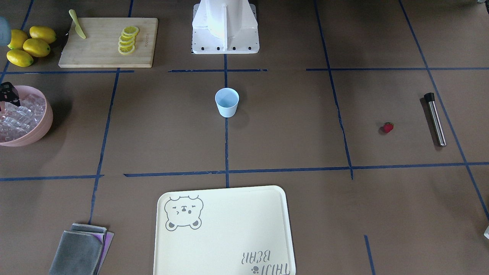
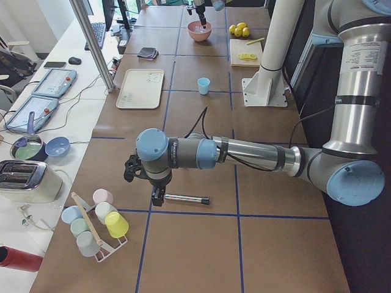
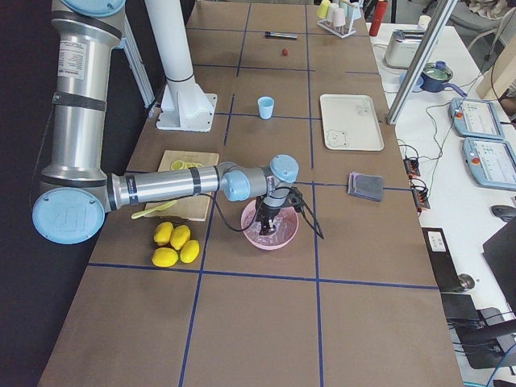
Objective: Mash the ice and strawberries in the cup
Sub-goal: 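Lower the right gripper into the bowl and grasp an ice cube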
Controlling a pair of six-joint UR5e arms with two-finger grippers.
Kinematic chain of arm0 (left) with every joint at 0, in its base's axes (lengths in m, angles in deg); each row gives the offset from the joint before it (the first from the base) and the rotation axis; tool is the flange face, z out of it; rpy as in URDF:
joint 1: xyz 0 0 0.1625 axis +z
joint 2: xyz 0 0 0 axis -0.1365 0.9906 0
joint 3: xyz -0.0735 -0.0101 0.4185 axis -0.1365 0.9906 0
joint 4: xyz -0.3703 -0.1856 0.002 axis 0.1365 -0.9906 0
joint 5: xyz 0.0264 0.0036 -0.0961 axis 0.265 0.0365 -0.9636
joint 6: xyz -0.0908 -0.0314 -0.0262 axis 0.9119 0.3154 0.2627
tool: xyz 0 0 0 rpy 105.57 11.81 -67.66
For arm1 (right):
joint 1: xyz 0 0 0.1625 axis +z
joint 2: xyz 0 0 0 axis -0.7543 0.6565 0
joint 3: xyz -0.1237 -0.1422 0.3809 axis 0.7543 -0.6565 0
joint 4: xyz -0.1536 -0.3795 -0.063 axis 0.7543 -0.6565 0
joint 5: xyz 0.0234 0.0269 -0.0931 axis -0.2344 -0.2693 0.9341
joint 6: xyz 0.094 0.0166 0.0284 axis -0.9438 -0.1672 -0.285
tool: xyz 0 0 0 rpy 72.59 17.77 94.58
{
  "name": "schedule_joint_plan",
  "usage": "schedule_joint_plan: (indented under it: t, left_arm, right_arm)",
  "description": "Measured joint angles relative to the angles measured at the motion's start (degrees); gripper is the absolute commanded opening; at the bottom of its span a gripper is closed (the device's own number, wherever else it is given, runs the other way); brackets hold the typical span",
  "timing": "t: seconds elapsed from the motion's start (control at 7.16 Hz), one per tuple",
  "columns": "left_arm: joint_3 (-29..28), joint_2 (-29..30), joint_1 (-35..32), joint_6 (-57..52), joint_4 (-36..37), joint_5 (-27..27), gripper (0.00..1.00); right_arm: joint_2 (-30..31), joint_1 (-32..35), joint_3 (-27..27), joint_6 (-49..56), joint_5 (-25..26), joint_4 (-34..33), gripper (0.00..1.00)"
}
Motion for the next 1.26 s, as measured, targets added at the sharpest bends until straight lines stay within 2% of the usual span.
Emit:
schedule_joint_plan:
  t: [0.28, 0.42, 0.56, 0.7, 0.98, 1.26]
  left_arm:
    - [0.0, 0.0, 0.0, 0.0, 0.02, -0.04, 1.0]
    - [0.0, 0.0, 0.0, 0.0, 0.02, -0.04, 1.0]
    - [0.0, 0.0, 0.0, 0.0, 0.02, -0.07, 1.0]
    - [-0.01, 0.0, 0.0, 0.0, 0.02, -0.08, 1.0]
    - [-0.02, 0.03, 0.0, 0.06, 0.02, -0.14, 1.0]
    - [0.0, 0.03, 0.0, 0.09, 0.11, -0.32, 1.0]
  right_arm:
    - [-0.02, -0.12, -0.06, 0.0, 0.0, -0.01, 0.53]
    - [-0.02, -0.16, -0.07, 0.0, 0.0, -0.01, 0.4]
    - [-0.02, -0.18, -0.08, 0.0, 0.0, 0.01, 0.06]
    - [-0.02, -0.19, -0.08, 0.04, 0.0, 0.05, 0.0]
    - [-0.08, -0.2, 0.11, 0.18, 0.0, 0.05, 0.0]
    - [0.82, 0.39, 2.58, 0.25, 0.16, -0.42, 0.0]
